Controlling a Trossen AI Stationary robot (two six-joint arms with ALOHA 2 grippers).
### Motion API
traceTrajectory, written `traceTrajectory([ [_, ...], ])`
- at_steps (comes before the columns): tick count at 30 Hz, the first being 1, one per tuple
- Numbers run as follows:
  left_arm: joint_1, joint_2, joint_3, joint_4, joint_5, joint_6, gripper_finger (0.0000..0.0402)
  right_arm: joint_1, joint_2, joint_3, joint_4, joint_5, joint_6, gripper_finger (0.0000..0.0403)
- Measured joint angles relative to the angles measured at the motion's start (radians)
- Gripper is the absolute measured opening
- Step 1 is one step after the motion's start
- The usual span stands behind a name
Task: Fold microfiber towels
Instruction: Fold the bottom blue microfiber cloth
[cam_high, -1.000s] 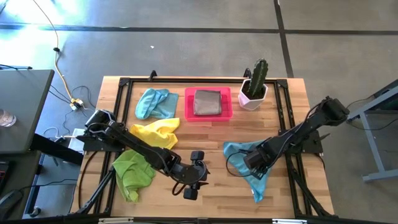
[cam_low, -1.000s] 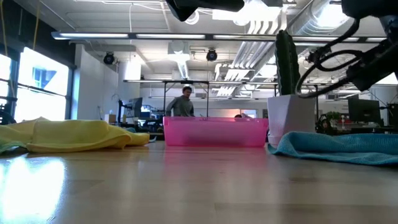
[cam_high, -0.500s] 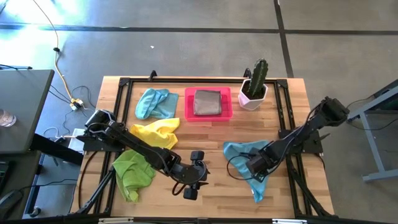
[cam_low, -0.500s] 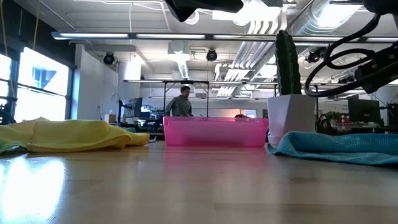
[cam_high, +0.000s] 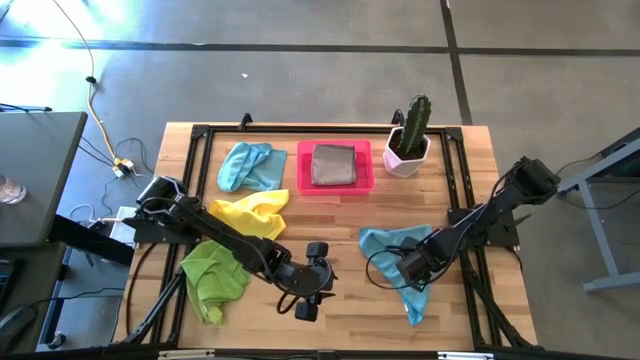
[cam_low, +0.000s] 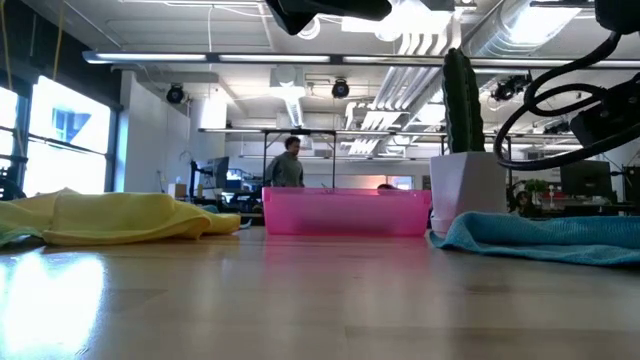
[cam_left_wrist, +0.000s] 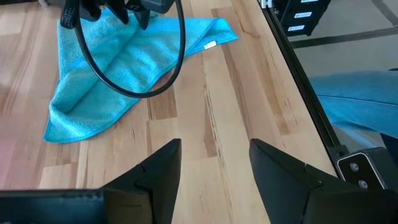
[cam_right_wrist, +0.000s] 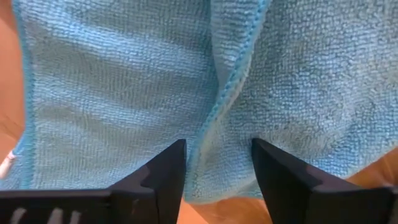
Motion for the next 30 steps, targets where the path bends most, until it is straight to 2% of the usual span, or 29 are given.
traceTrajectory([
  [5, 0.0, 0.0, 0.0, 0.0, 0.0, 0.006, 0.0181, 0.0, 0.0, 0.0, -0.039, 0.001, 0.011, 0.0114],
  [12, 0.0, 0.0, 0.0, -0.001, 0.0, 0.024, 0.0181, 0.0, 0.0, 0.0, -0.045, -0.008, -0.022, 0.0009],
  [21, 0.008, 0.01, 0.0, -0.014, -0.089, 0.234, 0.0181, 0.005, -0.002, 0.046, -0.058, -0.014, -0.048, 0.0003],
  [25, 0.033, 0.014, 0.0, -0.011, -0.099, 0.24, 0.0181, 0.02, -0.002, 0.131, -0.107, -0.014, -0.068, 0.0001],
  [30, 0.077, 0.033, 0.001, 0.01, -0.101, 0.243, 0.0181, 0.053, -0.003, 0.253, -0.17, 0.041, -0.069, 0.0001],
])
